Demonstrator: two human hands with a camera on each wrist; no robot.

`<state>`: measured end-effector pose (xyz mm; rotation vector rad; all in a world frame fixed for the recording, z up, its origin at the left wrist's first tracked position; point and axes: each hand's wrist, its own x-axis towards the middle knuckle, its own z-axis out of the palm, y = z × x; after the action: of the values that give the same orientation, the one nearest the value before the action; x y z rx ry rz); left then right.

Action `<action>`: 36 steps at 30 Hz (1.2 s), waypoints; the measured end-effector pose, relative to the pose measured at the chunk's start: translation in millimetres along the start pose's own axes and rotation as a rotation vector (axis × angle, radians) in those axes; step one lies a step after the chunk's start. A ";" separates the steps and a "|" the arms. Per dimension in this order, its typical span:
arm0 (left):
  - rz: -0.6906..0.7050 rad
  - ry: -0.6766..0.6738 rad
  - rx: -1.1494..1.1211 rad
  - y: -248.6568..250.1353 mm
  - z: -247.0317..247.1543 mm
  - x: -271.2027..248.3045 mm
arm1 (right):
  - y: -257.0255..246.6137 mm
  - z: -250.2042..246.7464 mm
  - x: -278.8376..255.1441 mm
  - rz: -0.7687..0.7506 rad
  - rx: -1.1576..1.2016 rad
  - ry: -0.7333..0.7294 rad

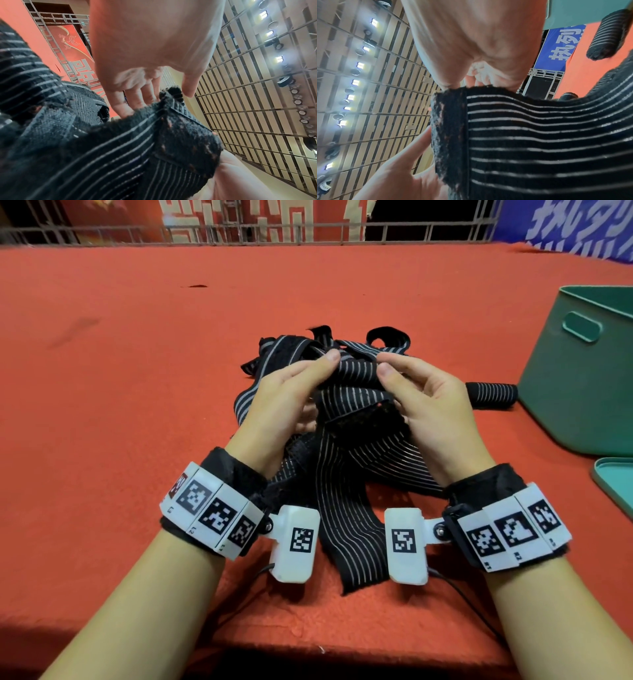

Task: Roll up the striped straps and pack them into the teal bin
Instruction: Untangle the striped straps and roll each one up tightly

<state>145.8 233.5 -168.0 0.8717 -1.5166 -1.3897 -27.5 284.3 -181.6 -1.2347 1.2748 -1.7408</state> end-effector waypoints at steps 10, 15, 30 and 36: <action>0.216 0.064 -0.050 -6.6 1.1 -3.0 | -14.5 2.0 -12.4 0.069 -0.016 -0.216; 0.310 0.116 -0.098 -5.5 5.3 1.1 | -1.3 5.0 -11.9 0.060 -0.367 -0.266; 0.328 0.340 -0.237 -5.2 -9.7 9.2 | -13.9 -2.8 -19.3 0.293 -0.190 -0.468; 0.296 0.296 -0.266 -2.2 -12.7 7.6 | -4.9 -11.6 -15.0 0.139 -0.636 -0.303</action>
<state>154.7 221.5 -169.2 0.6262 -1.1509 -1.1552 -33.0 303.1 -182.7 -1.6302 1.7372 -1.0177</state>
